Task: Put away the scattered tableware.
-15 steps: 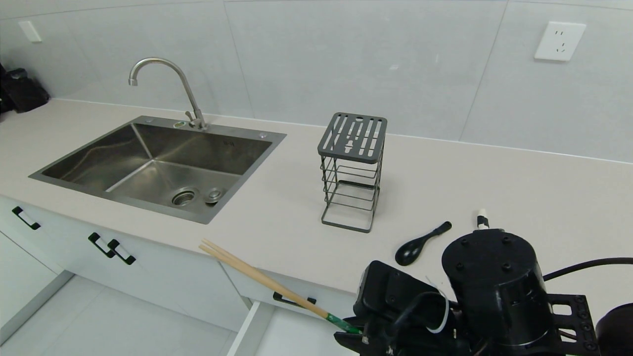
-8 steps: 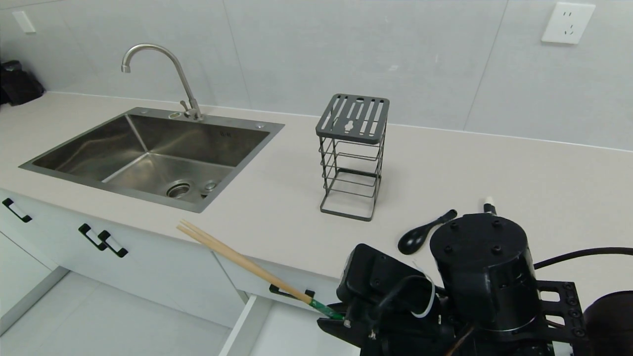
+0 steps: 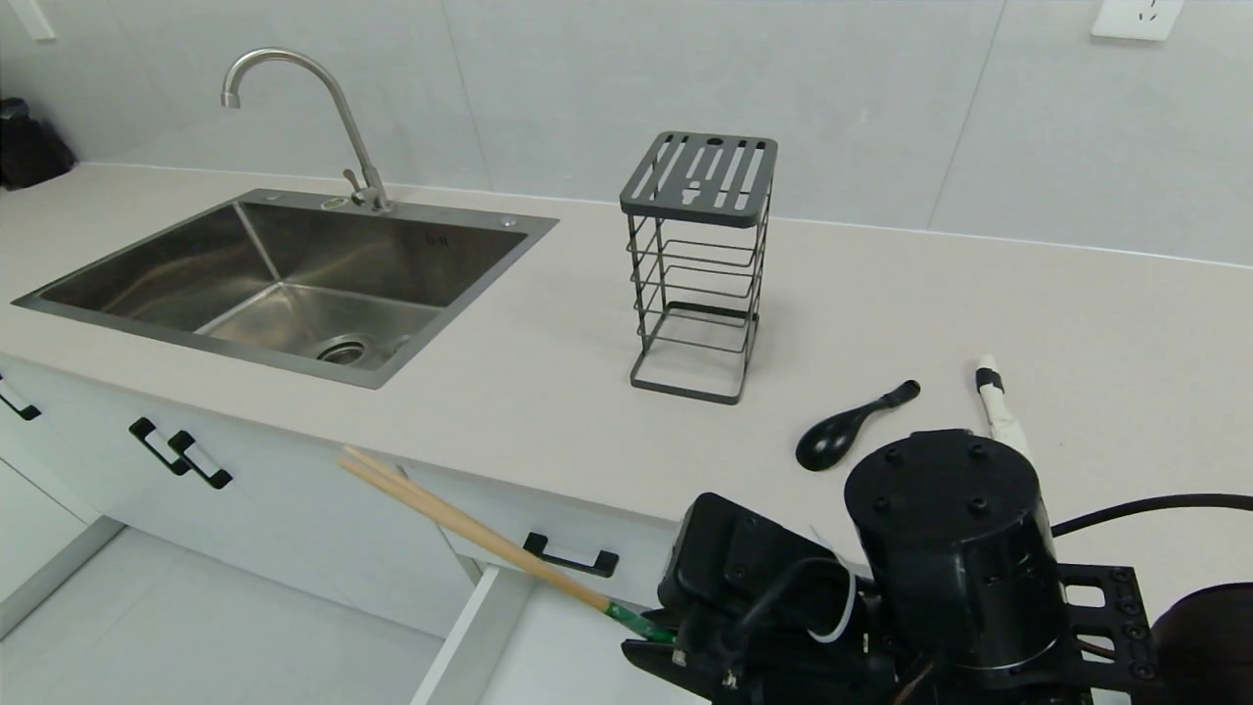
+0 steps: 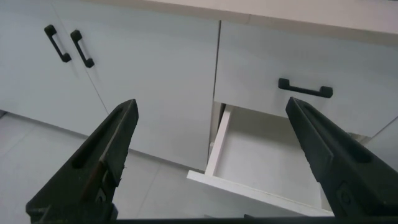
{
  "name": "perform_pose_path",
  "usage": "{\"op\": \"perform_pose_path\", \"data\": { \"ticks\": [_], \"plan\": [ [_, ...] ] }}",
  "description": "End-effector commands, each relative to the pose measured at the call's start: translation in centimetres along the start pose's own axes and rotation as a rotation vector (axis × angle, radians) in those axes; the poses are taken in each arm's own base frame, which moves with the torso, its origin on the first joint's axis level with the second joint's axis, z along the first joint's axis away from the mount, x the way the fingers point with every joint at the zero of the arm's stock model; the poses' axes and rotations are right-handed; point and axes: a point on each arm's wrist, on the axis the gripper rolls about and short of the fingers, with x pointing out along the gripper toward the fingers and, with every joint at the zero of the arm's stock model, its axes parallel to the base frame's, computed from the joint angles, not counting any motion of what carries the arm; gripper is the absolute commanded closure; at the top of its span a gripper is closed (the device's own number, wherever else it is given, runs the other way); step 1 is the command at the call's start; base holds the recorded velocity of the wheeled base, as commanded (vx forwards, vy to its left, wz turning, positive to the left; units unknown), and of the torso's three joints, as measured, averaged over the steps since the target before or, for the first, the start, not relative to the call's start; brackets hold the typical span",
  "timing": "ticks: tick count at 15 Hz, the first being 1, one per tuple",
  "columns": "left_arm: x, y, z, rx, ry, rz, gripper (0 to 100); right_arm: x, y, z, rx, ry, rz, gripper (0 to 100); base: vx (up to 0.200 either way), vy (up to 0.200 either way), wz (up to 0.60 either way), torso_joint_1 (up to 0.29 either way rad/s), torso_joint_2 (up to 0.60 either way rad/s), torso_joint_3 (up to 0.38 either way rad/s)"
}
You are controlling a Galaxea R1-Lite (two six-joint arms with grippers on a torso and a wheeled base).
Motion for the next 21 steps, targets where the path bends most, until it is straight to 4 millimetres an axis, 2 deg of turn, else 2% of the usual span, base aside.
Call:
{"op": "perform_pose_path", "data": {
  "ticks": [1,5,10,15,17,19,21],
  "plan": [
    [0.0,0.0,0.0,0.000,0.000,0.000,0,-0.1,0.2,-0.5,-0.002,0.017,0.006,100,0.000,0.000,0.00,-0.227,0.43,0.207],
    [0.0,0.0,0.0,0.000,0.000,0.002,0,-0.2,1.1,-1.2,-0.019,0.088,0.048,100,0.000,0.000,0.00,-0.246,0.48,0.224],
    [0.0,0.0,0.0,0.000,0.000,0.000,0,1.1,2.6,-1.7,-0.044,0.138,0.045,100,0.000,0.000,0.00,-0.252,0.48,0.226],
    [0.0,0.0,0.0,0.000,0.000,0.002,0,1.1,2.8,-1.6,-0.051,0.138,0.046,100,0.000,0.000,0.00,-0.249,0.43,0.175],
    [0.0,0.0,0.0,0.000,0.000,0.002,0,0.8,2.9,-1.8,-0.089,0.149,0.049,100,0.000,0.000,0.00,-0.251,0.35,0.129],
    [0.0,0.0,0.0,0.000,0.000,0.000,0,0.1,2.6,-0.5,-0.109,0.114,0.035,100,0.000,0.000,0.00,-0.156,0.28,0.129],
    [0.0,0.0,0.0,0.000,0.000,0.000,0,-0.9,2.5,-0.4,-0.111,0.157,0.009,100,0.000,0.000,0.00,-0.078,0.14,0.056]
  ]
}}
